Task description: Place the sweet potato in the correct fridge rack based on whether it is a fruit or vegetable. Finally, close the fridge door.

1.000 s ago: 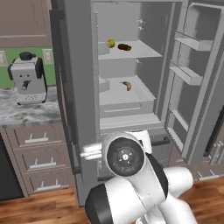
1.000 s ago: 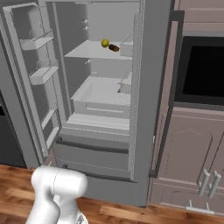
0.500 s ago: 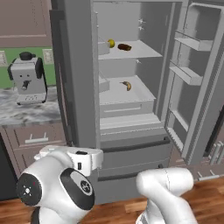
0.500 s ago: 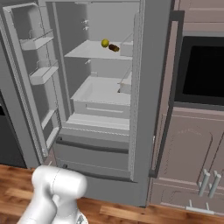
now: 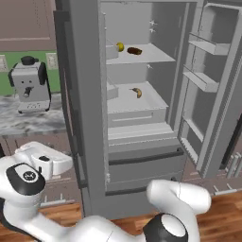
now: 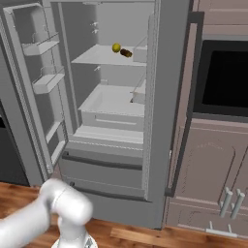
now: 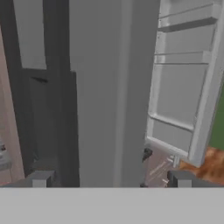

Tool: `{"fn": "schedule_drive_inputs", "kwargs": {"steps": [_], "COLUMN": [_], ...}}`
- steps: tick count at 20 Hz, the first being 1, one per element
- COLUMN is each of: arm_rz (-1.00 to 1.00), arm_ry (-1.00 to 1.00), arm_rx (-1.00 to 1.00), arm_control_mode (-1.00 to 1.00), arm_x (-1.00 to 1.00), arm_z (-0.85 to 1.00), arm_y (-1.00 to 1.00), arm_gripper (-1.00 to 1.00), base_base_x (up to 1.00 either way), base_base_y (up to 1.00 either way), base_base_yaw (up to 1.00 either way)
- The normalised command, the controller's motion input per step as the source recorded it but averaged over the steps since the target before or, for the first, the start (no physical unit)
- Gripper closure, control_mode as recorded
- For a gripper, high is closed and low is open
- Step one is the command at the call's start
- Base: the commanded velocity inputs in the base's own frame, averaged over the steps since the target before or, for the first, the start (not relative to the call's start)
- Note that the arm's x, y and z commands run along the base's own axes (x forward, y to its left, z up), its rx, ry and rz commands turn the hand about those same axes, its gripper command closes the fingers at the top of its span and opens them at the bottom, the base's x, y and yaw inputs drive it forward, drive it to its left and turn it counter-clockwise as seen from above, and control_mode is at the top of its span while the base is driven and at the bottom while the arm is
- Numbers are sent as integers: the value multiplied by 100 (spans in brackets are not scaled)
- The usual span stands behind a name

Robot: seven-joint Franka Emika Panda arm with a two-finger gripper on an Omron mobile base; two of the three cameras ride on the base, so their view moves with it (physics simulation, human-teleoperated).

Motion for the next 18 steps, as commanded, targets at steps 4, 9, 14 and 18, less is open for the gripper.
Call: {"fn": "schedule_drive_inputs", "kwargs": {"steps": [4,9,14,18], "arm_rz": [-29,-5,3,0], "arm_ry": [-3,0,0,0], "arm_rx": [-2,-1,-1,0], "arm_control_mode": [-100,-100,-100,-100], "arm_x": [62,33,4,44], "arm_z": [-16,-38,-42,0], "arm_y": [68,-8,-53,-2], "arm_gripper": [-100,-100,-100,-100], "base_base_x": [0,0,0,0], "base_base_y": [0,0,0,0], "base_base_yaw": [0,0,0,0]}}
